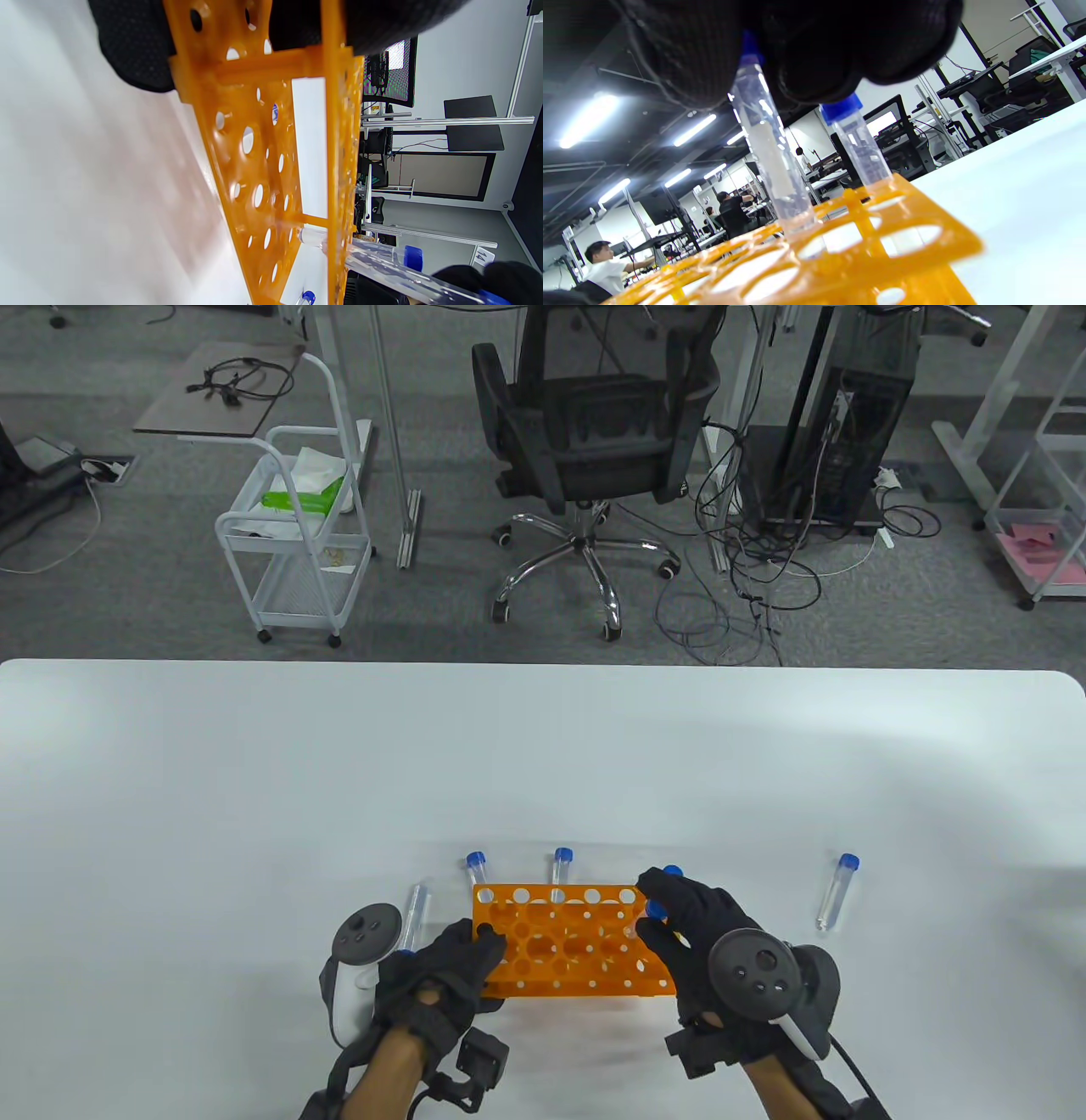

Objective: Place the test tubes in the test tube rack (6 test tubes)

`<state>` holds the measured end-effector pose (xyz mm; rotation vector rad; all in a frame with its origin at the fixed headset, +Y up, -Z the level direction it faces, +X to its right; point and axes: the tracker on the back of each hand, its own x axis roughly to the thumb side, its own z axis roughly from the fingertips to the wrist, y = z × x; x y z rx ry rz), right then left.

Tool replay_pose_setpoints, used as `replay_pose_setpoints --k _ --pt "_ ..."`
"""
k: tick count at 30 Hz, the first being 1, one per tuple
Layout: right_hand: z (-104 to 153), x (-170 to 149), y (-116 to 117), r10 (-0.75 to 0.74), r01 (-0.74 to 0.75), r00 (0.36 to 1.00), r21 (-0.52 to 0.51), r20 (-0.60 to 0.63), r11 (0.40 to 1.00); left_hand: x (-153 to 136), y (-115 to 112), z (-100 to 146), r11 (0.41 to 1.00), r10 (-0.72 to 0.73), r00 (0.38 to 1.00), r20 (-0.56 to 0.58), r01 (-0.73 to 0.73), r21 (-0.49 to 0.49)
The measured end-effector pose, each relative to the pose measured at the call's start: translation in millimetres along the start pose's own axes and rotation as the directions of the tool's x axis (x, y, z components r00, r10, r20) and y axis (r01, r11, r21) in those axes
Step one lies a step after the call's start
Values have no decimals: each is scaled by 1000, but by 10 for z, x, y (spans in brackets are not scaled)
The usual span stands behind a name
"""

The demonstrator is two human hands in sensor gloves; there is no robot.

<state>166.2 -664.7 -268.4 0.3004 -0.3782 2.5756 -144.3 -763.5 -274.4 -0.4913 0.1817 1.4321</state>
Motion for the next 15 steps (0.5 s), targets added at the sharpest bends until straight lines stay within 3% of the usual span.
replay_pose_setpoints --k 15 --pt "-35 -15 166 97 -97 995 62 -7 993 -2 -2 -5 1000 2 1000 1 -2 1"
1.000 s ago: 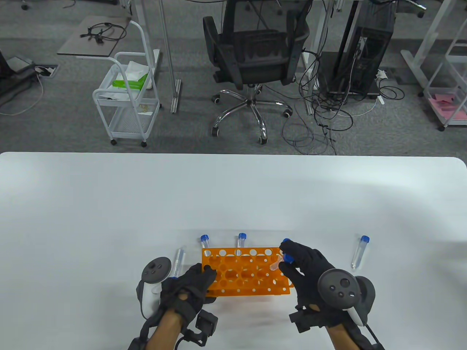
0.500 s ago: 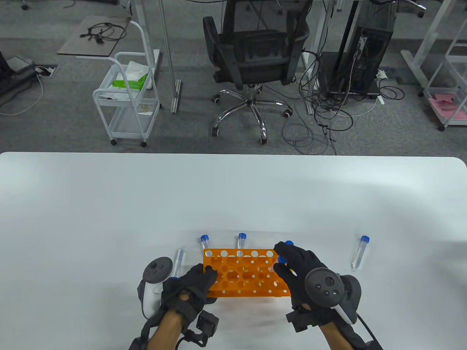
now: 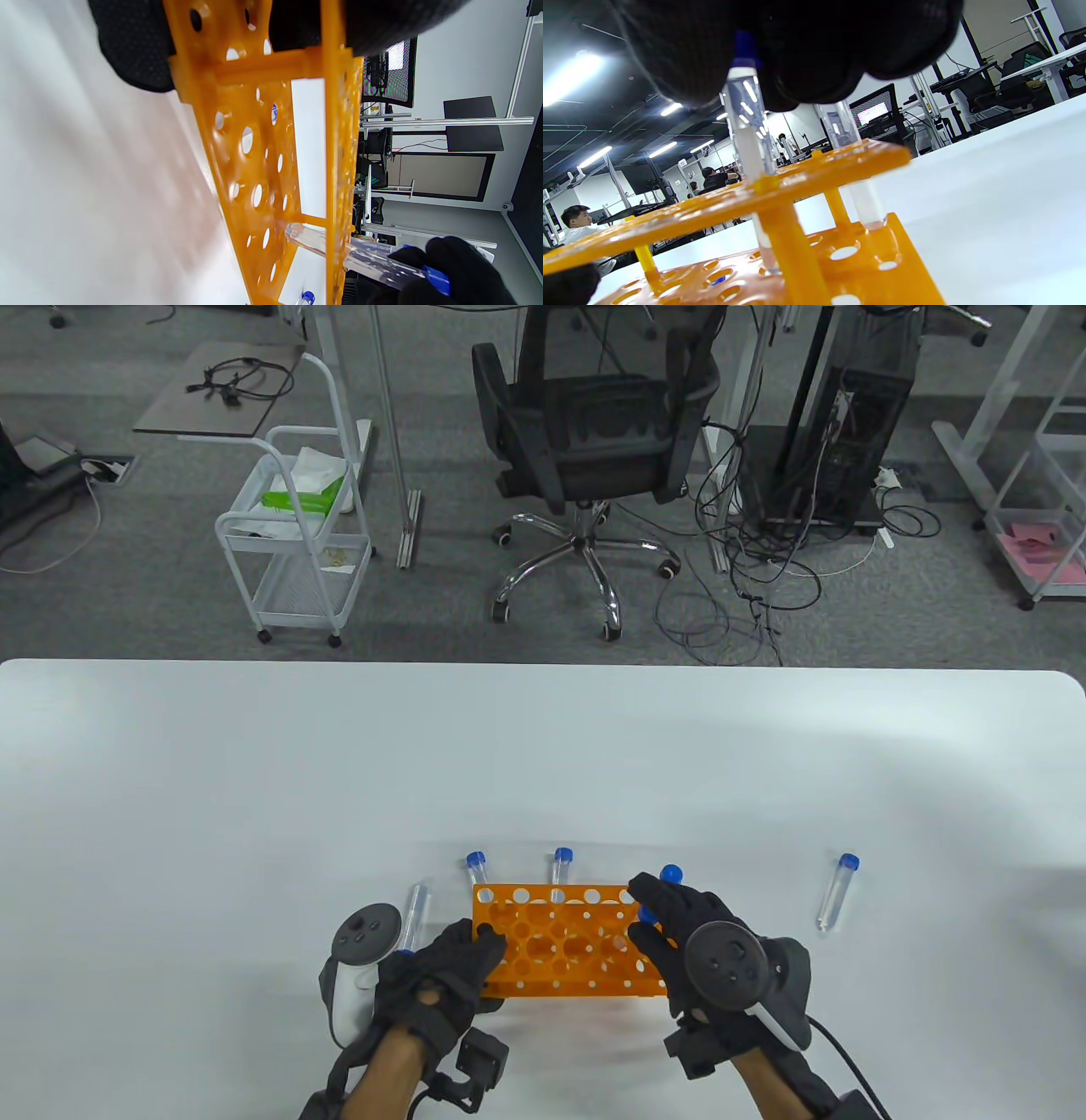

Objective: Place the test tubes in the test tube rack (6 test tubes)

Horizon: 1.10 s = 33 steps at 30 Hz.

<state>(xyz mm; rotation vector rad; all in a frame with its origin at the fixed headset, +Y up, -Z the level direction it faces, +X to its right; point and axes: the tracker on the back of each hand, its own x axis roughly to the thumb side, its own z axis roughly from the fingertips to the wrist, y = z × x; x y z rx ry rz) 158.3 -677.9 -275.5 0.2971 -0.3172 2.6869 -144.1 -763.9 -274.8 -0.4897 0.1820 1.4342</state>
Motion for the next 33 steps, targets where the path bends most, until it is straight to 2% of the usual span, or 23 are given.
replay_pose_setpoints --k 15,33 --pt "1 42 33 13 -14 1000 29 18 999 -9 5 2 1000 -4 1000 -6 4 1" --pt "-8 92 47 1 -1 999 -1 41 1000 -8 -11 -12 1000 -15 1000 -8 15 -14"
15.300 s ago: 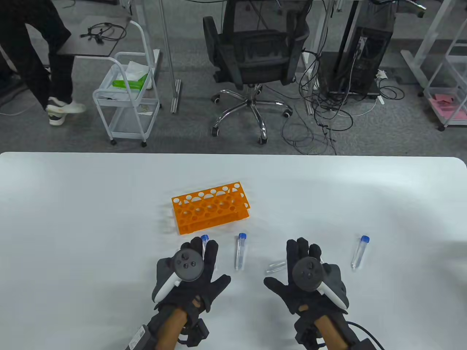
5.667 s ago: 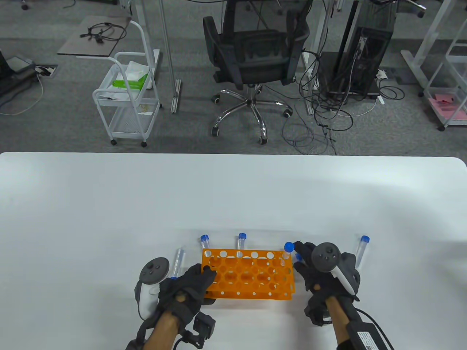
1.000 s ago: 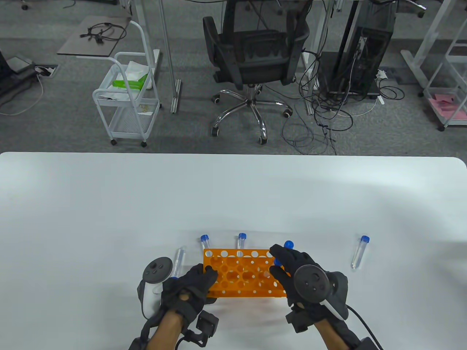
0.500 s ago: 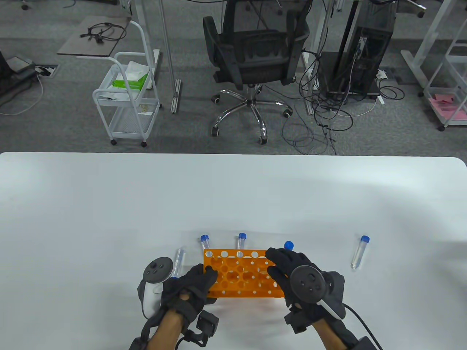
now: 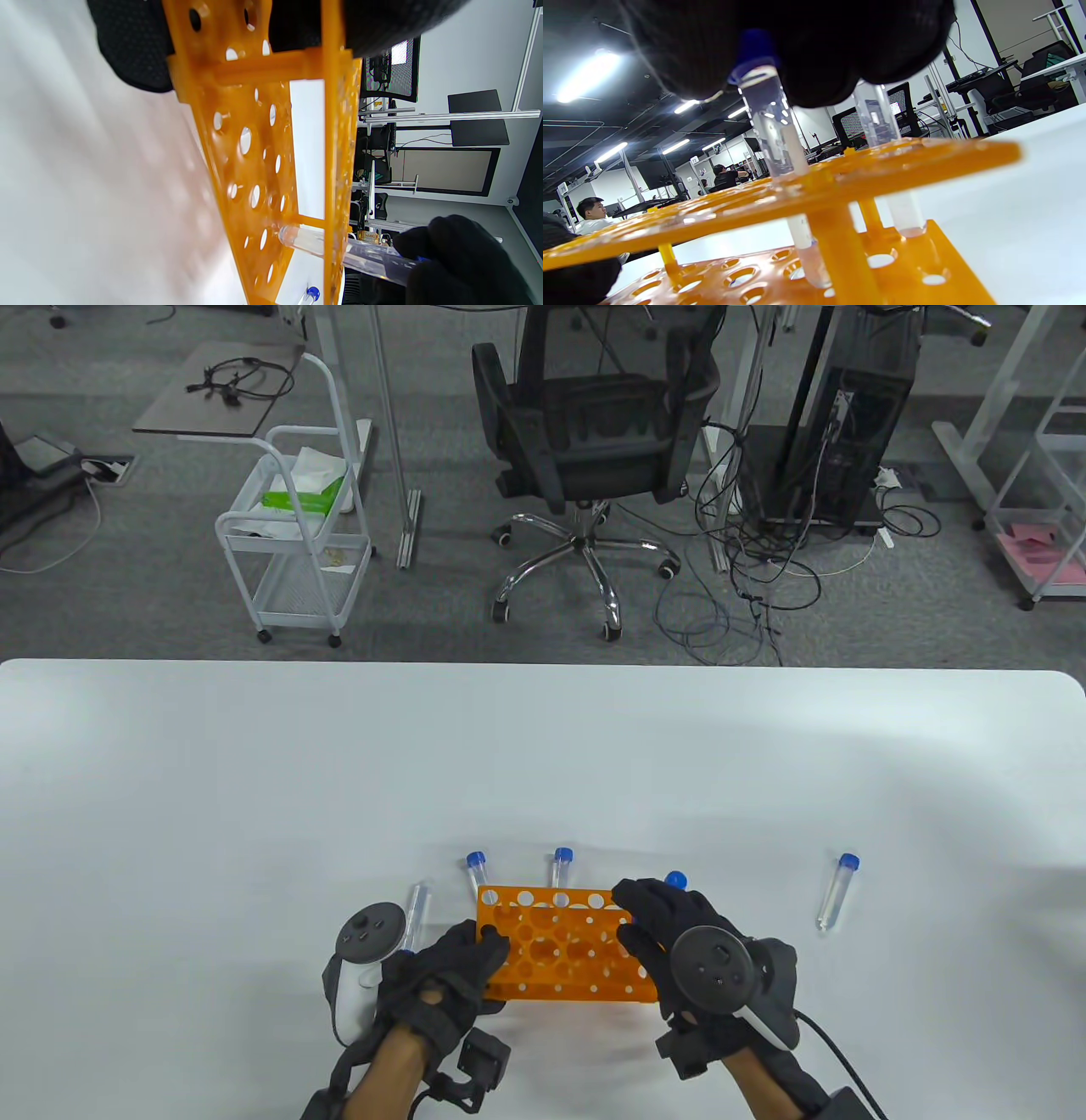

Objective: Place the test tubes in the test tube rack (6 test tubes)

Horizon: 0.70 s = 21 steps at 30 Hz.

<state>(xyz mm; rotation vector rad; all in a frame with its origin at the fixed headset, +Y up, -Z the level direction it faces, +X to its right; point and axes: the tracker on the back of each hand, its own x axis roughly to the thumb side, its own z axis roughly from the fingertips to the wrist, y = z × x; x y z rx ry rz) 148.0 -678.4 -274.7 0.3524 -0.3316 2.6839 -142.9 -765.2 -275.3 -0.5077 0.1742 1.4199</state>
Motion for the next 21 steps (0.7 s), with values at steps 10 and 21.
replay_pose_setpoints --k 10,21 --pt "-15 -33 -22 -17 17 1000 6 -11 1000 2 -14 -4 1000 0 1000 -2 0 2" --pt "-24 -182 -265 -70 68 997 -96 -20 993 4 17 4 1000 16 1000 -1 -16 18"
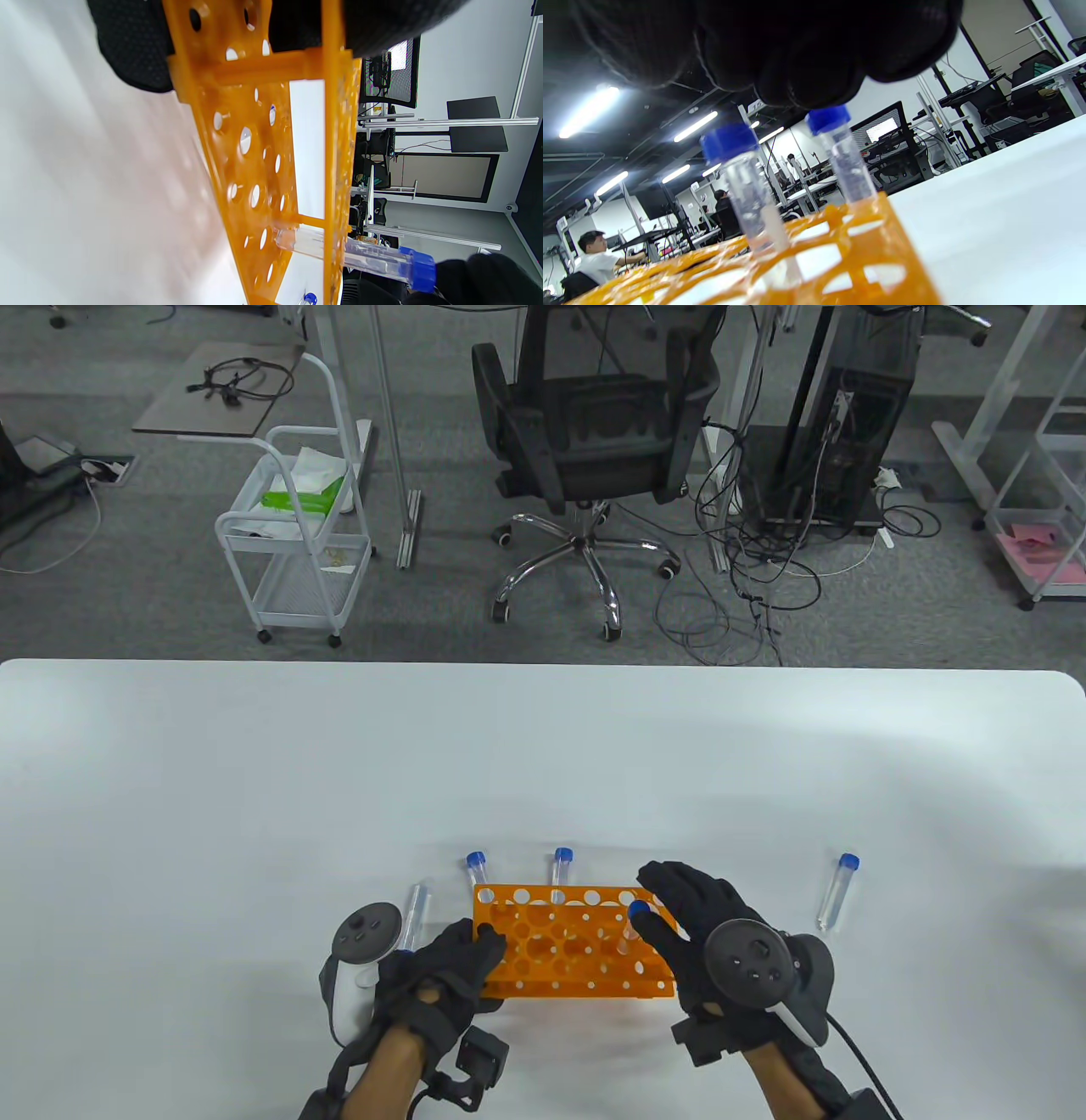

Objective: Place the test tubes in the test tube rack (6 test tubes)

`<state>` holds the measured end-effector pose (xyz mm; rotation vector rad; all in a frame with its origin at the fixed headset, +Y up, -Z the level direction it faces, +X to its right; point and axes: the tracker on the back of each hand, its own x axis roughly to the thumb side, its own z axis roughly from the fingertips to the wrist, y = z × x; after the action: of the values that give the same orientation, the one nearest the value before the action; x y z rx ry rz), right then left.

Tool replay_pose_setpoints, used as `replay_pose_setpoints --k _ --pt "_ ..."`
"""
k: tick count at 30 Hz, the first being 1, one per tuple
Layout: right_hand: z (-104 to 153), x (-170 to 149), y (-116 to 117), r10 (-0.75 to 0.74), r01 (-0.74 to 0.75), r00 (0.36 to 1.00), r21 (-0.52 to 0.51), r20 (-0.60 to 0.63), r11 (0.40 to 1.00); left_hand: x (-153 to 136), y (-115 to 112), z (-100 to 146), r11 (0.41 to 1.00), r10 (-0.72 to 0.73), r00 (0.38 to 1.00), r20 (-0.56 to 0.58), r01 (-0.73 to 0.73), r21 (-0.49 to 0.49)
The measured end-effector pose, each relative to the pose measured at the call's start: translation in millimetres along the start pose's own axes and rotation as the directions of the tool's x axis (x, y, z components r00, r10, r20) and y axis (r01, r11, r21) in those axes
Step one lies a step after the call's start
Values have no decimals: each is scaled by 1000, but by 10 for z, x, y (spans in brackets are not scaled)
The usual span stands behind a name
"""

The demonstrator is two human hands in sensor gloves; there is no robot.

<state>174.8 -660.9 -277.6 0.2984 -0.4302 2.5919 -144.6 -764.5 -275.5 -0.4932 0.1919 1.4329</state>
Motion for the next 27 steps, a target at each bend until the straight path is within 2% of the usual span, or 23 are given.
replay_pose_setpoints --k 7,14,20,27 --pt "-80 -326 -216 -52 44 993 -67 -110 997 -3 39 11 1000 11 1000 -1 -11 13" --pt "-128 -896 -454 -82 58 944 -84 -319 995 -2 64 26 1000 20 1000 5 -20 12" --pt "-135 -1381 -432 -58 27 864 -69 -499 997 -5 84 35 1000 20 1000 7 -21 11" --pt "-99 -1792 -310 23 -37 765 -9 -643 999 -4 96 41 1000 25 1000 7 -26 11"
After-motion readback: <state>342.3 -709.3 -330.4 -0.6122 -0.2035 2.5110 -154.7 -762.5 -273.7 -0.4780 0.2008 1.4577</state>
